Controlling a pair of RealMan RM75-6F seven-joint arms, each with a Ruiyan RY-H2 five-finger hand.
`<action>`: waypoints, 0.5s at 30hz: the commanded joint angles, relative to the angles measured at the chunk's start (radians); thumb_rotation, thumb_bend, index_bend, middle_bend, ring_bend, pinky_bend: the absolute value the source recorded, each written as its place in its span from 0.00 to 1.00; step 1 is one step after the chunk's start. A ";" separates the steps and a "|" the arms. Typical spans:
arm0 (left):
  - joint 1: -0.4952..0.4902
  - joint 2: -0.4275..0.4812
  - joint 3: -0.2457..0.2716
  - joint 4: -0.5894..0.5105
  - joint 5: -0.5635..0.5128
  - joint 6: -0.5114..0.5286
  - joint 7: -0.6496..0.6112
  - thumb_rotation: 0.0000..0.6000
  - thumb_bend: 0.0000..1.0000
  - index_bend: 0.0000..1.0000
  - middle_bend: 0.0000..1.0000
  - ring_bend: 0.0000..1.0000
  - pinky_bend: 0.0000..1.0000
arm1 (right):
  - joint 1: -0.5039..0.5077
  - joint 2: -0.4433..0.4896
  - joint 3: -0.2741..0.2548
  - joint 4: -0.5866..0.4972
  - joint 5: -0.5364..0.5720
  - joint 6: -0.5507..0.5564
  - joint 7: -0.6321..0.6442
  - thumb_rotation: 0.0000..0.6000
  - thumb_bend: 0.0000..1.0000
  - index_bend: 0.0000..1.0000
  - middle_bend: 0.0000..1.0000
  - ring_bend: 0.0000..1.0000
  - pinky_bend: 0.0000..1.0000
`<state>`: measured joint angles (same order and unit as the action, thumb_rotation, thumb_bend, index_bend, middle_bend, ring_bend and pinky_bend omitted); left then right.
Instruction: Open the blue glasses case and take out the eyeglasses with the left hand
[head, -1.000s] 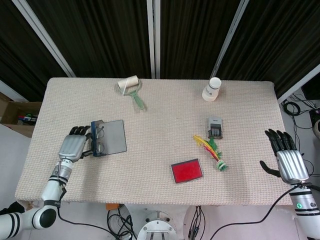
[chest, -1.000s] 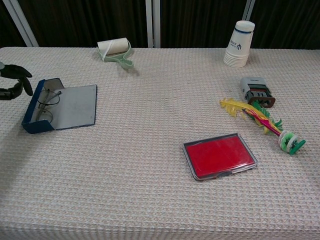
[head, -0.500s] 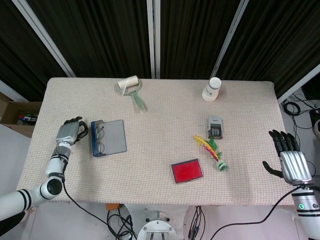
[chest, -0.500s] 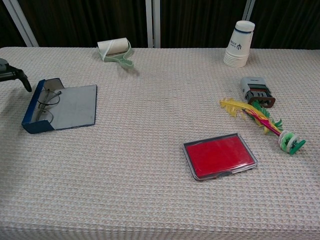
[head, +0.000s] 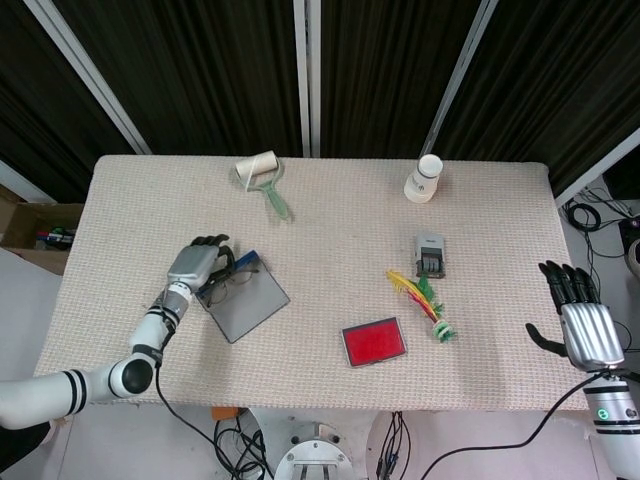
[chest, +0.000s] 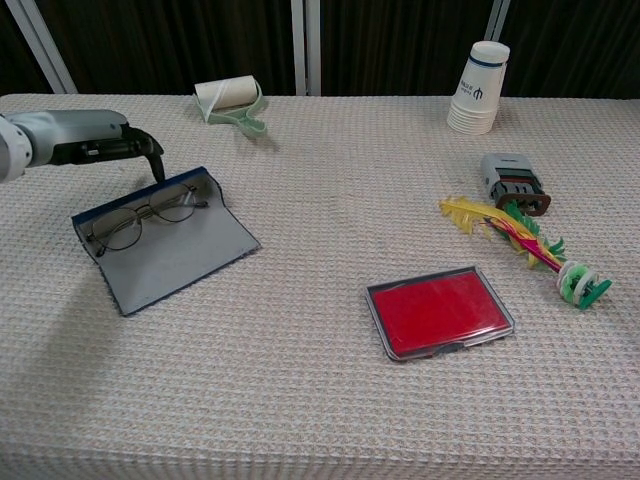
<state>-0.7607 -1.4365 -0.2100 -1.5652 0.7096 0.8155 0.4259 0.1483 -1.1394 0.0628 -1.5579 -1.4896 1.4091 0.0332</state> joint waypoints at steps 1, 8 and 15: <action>-0.010 0.015 0.024 -0.063 0.047 0.014 0.007 0.00 0.58 0.37 0.08 0.07 0.09 | -0.002 0.000 0.000 0.000 0.001 0.001 0.000 1.00 0.18 0.04 0.08 0.00 0.06; 0.025 0.036 0.054 -0.108 0.164 0.138 0.009 0.00 0.53 0.34 0.08 0.07 0.09 | 0.000 0.000 0.002 0.003 -0.002 0.001 0.004 1.00 0.18 0.04 0.08 0.00 0.06; 0.027 -0.018 0.073 -0.051 0.125 0.171 0.043 0.53 0.44 0.32 0.08 0.07 0.09 | 0.007 -0.011 0.001 0.016 -0.004 -0.012 0.017 1.00 0.18 0.04 0.08 0.00 0.06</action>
<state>-0.7336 -1.4446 -0.1419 -1.6236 0.8446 0.9866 0.4628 0.1554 -1.1502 0.0637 -1.5418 -1.4941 1.3970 0.0499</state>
